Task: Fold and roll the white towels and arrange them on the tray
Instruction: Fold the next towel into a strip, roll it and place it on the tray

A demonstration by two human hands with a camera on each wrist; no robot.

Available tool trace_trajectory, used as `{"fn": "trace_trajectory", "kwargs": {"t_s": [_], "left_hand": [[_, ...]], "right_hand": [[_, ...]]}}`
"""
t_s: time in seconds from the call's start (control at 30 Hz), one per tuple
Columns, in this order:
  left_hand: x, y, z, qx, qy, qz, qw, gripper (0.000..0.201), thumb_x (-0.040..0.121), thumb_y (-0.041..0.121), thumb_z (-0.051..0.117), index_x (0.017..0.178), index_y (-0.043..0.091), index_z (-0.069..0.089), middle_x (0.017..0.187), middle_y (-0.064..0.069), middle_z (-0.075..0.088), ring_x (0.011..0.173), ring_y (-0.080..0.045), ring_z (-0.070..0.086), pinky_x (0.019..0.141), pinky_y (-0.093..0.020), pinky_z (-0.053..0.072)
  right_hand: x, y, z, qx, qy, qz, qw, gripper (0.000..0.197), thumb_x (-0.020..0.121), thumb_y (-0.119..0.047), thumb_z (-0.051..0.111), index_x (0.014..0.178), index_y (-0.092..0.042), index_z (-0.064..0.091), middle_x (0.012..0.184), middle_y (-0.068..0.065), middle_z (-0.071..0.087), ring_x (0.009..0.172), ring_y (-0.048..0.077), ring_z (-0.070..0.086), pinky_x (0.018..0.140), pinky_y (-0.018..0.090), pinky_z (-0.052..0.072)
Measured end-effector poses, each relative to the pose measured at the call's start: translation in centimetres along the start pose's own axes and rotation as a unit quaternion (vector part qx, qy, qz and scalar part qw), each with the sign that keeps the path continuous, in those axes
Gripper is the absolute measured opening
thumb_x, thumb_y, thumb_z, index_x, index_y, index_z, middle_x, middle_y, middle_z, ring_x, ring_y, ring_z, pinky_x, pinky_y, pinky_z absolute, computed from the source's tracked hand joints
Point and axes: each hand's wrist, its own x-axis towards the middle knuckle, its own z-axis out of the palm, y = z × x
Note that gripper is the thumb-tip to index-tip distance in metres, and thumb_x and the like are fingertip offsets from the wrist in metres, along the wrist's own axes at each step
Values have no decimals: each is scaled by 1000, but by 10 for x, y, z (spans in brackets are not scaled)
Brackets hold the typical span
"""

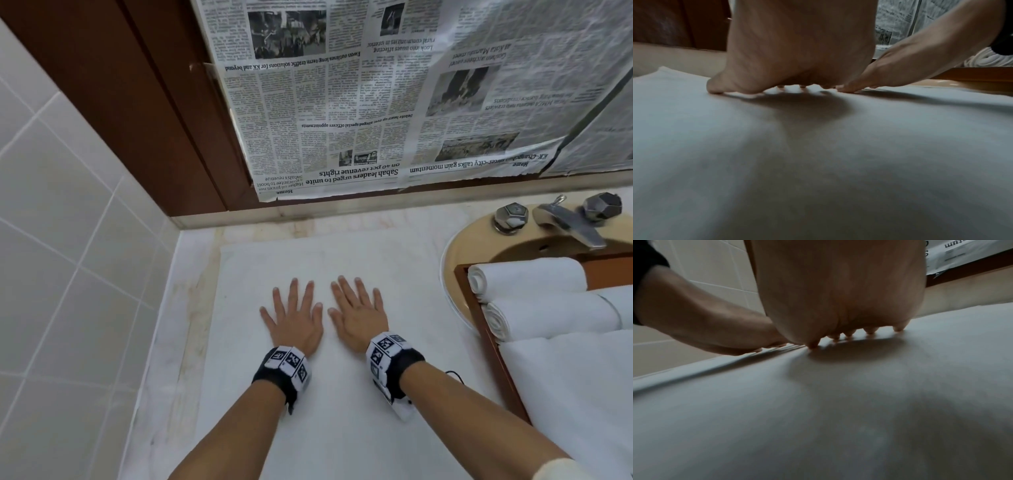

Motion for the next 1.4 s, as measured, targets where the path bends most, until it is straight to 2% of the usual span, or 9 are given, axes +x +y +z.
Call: {"fn": "trace_trajectory", "kwargs": {"t_s": [0.27, 0.5, 0.63, 0.73, 0.83, 0.93, 1.1, 1.27, 1.4], "left_hand": [[57, -50, -28, 20, 28, -15, 999, 55, 102, 58, 10, 154, 50, -7, 164, 16, -17, 152, -25, -16, 120, -59, -8], [97, -85, -51, 12, 56, -46, 997, 55, 102, 58, 12, 155, 50, -2, 166, 11, -11, 153, -24, -12, 121, -58, -4], [97, -74, -53, -15, 71, -45, 996, 57, 102, 57, 15, 156, 46, 3, 167, 8, -8, 153, -27, -11, 120, -60, -4], [91, -40, -47, 0, 67, 47, 997, 57, 101, 58, 13, 157, 45, 9, 167, 11, -6, 153, -26, -8, 120, -60, -3], [89, -9, -36, 12, 37, 99, 994, 58, 100, 60, 9, 156, 47, 8, 166, 15, -8, 153, -23, -11, 120, -58, -5], [99, -5, -31, 25, 29, 82, 996, 53, 103, 57, 12, 155, 49, 5, 166, 15, -9, 153, -23, -12, 120, -58, -5], [113, -29, -38, 34, 45, 29, 998, 53, 103, 56, 12, 155, 51, 2, 166, 12, -11, 153, -27, -11, 121, -57, -5], [117, -20, -52, 20, 43, 1, 999, 57, 103, 53, 20, 158, 37, 12, 168, 5, -4, 153, -32, -5, 120, -59, -1], [114, 42, -48, 14, 52, 135, 989, 56, 103, 43, 34, 155, 22, 27, 167, -1, 9, 152, -28, 10, 121, -58, 10]], "right_hand": [[38, 77, -34, -6, 16, 45, 999, 61, 103, -53, 8, 156, -32, -13, 159, -16, -24, 149, 16, -20, 121, 46, -10], [58, 130, -55, 24, 44, 90, 995, 63, 102, -54, 7, 157, -27, -11, 161, -7, -23, 150, 14, -18, 121, 42, -9], [59, 117, -55, 31, 72, 107, 991, 66, 104, -50, 10, 157, -17, -9, 163, -1, -18, 151, 17, -15, 121, 44, -9], [63, 94, -49, 7, 72, 35, 997, 65, 104, -51, 11, 157, -21, -9, 162, -7, -19, 150, 15, -17, 121, 43, -11], [73, 83, -46, 3, 51, 22, 998, 63, 104, -52, 11, 157, -25, -8, 162, -11, -18, 150, 14, -17, 121, 44, -10], [77, 97, -52, 15, 52, 64, 996, 61, 104, -50, 10, 157, -26, -7, 163, -8, -17, 151, 15, -15, 122, 43, -9], [61, 136, -67, 25, 59, 133, 989, 63, 104, -49, 10, 158, -21, -6, 164, -1, -15, 151, 16, -11, 122, 45, -5], [38, 138, -83, 6, 57, 172, 983, 68, 103, -44, 28, 154, -2, 13, 163, 14, 13, 150, 26, 13, 122, 43, 7], [5, 123, -86, -27, 103, 180, 978, 45, 99, -35, 40, 132, -4, 46, 133, 11, 49, 124, 30, 46, 104, 39, 29]]}}
